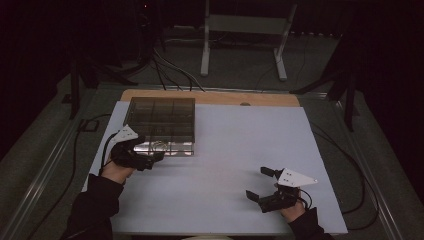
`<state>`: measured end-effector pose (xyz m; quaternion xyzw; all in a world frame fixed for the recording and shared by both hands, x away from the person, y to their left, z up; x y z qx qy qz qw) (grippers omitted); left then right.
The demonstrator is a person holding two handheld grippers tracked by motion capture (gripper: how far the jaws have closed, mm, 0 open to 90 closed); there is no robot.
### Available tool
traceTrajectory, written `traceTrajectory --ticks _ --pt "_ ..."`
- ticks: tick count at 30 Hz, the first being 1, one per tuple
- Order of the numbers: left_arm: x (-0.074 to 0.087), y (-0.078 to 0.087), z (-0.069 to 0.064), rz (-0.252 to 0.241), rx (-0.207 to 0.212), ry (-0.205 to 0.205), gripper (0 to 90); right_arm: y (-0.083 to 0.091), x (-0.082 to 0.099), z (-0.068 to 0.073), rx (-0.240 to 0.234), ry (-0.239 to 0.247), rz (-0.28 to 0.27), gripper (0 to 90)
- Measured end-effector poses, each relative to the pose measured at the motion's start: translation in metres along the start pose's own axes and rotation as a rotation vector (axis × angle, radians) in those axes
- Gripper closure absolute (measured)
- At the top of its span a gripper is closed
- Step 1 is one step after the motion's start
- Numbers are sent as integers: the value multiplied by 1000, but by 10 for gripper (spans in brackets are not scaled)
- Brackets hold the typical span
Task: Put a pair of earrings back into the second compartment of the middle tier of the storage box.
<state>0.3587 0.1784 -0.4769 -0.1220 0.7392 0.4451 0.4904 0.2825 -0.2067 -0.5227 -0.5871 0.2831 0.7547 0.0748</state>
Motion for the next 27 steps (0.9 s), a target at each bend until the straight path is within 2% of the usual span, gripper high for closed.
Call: traceTrajectory --ticks 8,13,18,20,23,27 --pt "14 8 -12 -1 31 -23 7 -1 1 -1 -2 -8 3 0" --pt "22 13 -19 -19 49 -9 7 -1 1 0 1 -7 3 0" --pt "36 14 -26 0 46 -38 7 -1 0 0 0 -8 2 0" --pt "43 15 -28 -3 56 -30 7 -1 1 -1 0 -10 4 0" --pt "55 17 -29 5 62 -43 7 0 0 0 0 -7 1 0" --pt "69 21 -28 10 48 -45 7 0 1 0 0 -9 3 0"
Point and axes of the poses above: each handheld gripper's, and its own axes: y roughly backward along the jaws, x roughly out of its underside, z roughly to its left, the point moved 6 cm from there along -y, roughly forward along the jaws, and after that the axes turned 5 degrees about -x, right-handed, at the moved point
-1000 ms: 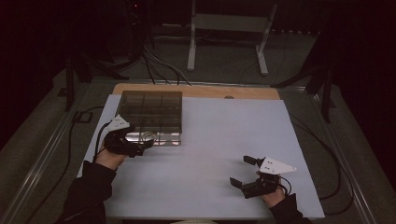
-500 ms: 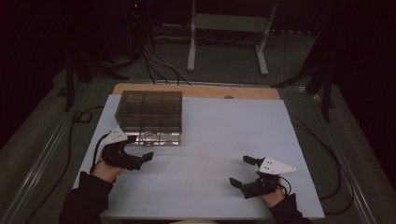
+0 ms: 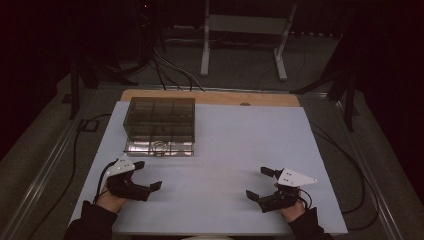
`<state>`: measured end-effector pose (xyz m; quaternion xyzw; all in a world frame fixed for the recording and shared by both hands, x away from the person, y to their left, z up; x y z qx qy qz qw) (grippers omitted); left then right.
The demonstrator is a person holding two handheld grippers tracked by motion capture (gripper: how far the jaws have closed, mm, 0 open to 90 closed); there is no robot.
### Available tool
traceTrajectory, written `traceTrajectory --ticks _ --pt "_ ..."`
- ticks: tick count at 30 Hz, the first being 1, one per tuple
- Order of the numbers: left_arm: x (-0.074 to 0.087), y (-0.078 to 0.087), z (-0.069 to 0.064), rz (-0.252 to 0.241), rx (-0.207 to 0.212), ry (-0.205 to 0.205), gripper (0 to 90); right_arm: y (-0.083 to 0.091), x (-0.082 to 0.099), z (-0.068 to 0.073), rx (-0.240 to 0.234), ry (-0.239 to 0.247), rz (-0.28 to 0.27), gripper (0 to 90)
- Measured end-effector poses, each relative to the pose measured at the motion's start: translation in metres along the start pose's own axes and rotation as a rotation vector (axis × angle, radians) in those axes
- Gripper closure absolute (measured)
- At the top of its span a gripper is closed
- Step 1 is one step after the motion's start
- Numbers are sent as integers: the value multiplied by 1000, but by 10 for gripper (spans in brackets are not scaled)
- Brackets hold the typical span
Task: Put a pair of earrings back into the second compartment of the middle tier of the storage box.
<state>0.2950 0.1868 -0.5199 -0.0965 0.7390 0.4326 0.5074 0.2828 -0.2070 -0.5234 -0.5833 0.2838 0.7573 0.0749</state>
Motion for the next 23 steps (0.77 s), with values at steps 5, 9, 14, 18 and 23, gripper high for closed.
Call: traceTrajectory --ticks 5,9,14,18,23 --pt "12 7 3 -9 -12 15 7 -1 0 0 -1 2 2 0" --pt "21 10 6 9 -31 19 7 -1 1 0 0 5 4 0" --pt "27 9 7 17 -53 9 7 -1 1 0 0 7 6 0" --pt "29 5 9 14 -66 10 7 -1 1 0 0 9 6 0" --pt "28 4 8 7 -63 10 7 -2 1 0 -1 8 13 0"
Point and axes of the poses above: each handheld gripper's, and its own axes: y roughly backward along the jaws, x roughly out of its underside, z roughly to its left, the point moved 6 cm from there along -y, roughly forward along the jaws, and after that the axes turned 5 degrees about -x, right-handed, at the moved point
